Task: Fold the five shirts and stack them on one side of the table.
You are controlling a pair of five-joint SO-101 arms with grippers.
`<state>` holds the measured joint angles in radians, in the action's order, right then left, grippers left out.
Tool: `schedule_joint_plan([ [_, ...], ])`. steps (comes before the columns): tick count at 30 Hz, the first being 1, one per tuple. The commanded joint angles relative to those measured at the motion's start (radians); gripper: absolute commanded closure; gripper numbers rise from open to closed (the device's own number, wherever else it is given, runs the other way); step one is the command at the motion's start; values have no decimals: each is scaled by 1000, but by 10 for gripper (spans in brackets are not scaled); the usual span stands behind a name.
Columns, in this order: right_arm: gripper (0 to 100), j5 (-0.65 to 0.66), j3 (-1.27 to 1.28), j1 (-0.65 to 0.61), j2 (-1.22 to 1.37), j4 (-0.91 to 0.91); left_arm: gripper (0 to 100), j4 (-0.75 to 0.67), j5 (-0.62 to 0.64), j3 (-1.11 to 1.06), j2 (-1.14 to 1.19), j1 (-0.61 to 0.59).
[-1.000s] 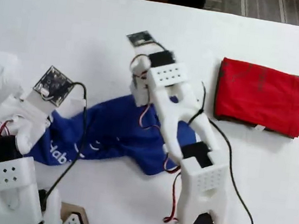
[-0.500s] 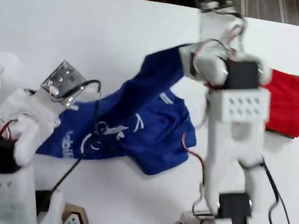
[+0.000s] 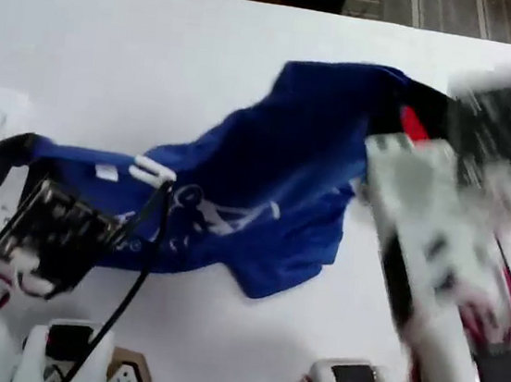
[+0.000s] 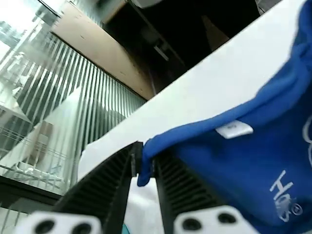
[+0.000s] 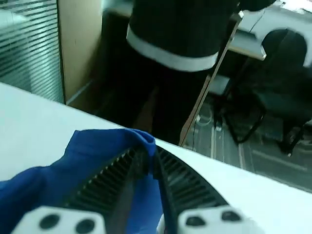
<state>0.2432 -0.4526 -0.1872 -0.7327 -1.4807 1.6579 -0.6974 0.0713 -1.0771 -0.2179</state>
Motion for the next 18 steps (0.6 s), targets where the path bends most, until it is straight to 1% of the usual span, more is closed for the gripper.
schedule_joint_plan([
  [1,979,5,-29,77,-102,44,974,9,0,65,2,12],
  [4,979,6,-29,159,-162,101,974,9,-2,73,2,12],
  [8,979,6,-31,208,-225,150,974,8,-2,77,2,12],
  [13,979,6,-32,219,-291,182,974,3,2,81,0,12],
  [18,979,6,-35,219,-366,216,974,11,3,176,-25,12],
])
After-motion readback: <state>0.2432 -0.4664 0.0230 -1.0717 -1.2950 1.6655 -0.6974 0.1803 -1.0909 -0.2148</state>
